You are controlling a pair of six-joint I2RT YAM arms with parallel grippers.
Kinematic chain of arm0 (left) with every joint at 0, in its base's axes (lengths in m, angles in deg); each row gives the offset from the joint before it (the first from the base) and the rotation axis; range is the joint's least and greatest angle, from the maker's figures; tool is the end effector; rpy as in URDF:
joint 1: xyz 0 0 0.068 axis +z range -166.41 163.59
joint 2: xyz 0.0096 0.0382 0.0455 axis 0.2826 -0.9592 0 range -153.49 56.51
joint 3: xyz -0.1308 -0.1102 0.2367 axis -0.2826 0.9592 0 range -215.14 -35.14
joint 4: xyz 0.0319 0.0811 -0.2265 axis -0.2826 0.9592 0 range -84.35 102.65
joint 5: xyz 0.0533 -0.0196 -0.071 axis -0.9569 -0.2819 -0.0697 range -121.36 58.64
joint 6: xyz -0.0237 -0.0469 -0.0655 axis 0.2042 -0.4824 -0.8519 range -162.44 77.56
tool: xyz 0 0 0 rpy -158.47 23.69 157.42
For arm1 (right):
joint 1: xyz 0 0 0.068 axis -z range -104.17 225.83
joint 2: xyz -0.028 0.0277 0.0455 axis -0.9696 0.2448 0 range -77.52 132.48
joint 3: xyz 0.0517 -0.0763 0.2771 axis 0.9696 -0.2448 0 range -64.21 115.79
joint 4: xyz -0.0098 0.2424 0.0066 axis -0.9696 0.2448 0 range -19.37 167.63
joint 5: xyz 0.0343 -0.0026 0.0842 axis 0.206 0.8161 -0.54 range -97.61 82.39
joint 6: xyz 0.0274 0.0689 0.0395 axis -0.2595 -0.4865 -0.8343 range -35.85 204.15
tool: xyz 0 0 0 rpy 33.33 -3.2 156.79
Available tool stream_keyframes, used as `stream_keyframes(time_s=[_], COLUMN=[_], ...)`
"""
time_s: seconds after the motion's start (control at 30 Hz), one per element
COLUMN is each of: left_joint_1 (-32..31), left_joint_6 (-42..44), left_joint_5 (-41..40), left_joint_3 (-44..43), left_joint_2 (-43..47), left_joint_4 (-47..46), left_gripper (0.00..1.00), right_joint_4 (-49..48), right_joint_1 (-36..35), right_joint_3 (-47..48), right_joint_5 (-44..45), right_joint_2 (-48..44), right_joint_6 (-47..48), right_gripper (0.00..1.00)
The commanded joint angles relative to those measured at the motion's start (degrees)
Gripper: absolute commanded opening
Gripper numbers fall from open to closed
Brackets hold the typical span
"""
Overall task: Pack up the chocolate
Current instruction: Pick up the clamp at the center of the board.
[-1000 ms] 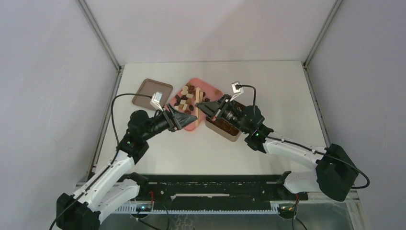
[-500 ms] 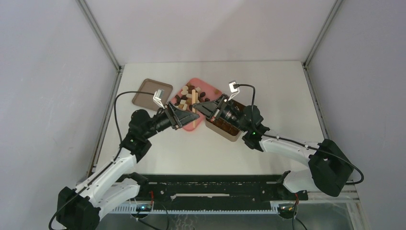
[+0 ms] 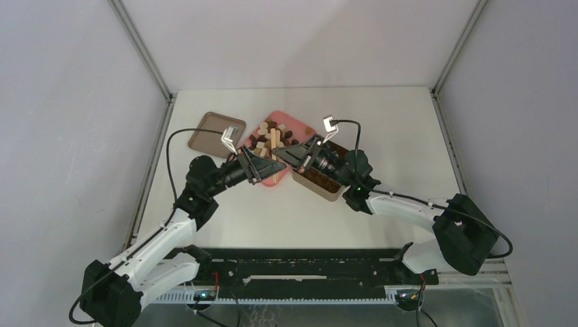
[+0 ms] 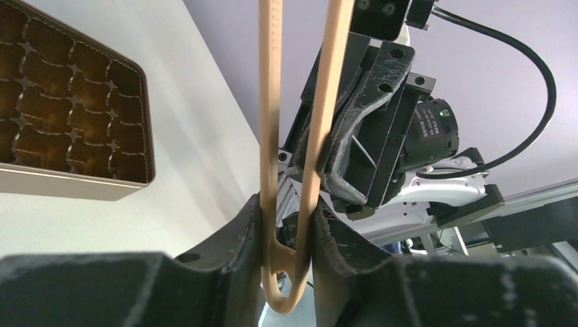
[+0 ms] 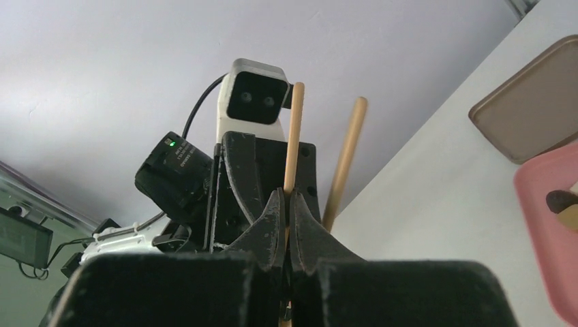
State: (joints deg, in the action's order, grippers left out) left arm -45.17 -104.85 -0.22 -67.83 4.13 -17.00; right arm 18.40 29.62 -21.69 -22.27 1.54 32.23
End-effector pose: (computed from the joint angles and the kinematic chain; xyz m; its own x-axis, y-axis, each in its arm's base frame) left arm 0.1707 -0.1369 0.3262 -0.7452 -0.4564 -0.4862 0.4405 0.2105 -0.8727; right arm 0.2095 0.2457 0.3457 -0.5671 0.5089 -0.6476 -0.6819 0.1509 0.7157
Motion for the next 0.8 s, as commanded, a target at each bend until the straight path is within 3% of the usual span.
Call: stream_keyframes(time_s=[0.0,0.17,0.43,0.77], left_joint_1=[-0.3,-0.3,-0.2,-3.8], left_joint_6=[3.5,9.2,20.1,35.7], left_joint_5=[-2.0,-5.1,-11.6,-21.1], left_joint_3=[-2.0,-3.5,-7.6,-15.1], left_joint_2=[1.7,2.8,3.4,1.2], left_joint_4=[2.1,9.7,25.1,41.9], left_gripper=[0.26,0.23,0.22,0.24], right_joint_4=[-0.9,3.9,16.9,36.3], right_joint_1=[-0.4,-0.6,-0.9,-1.8], right_joint_3=[0.6,0.6,0.8,8.8], right_joint_5=[-1.0,0.1,6.4,11.9], right_joint_2=[-1.1,-3.7,-9.1,-7.8], right_joint_6=[1.2,3.3,5.1,4.7], right_gripper=[0.01,0.11,0.38,0.59])
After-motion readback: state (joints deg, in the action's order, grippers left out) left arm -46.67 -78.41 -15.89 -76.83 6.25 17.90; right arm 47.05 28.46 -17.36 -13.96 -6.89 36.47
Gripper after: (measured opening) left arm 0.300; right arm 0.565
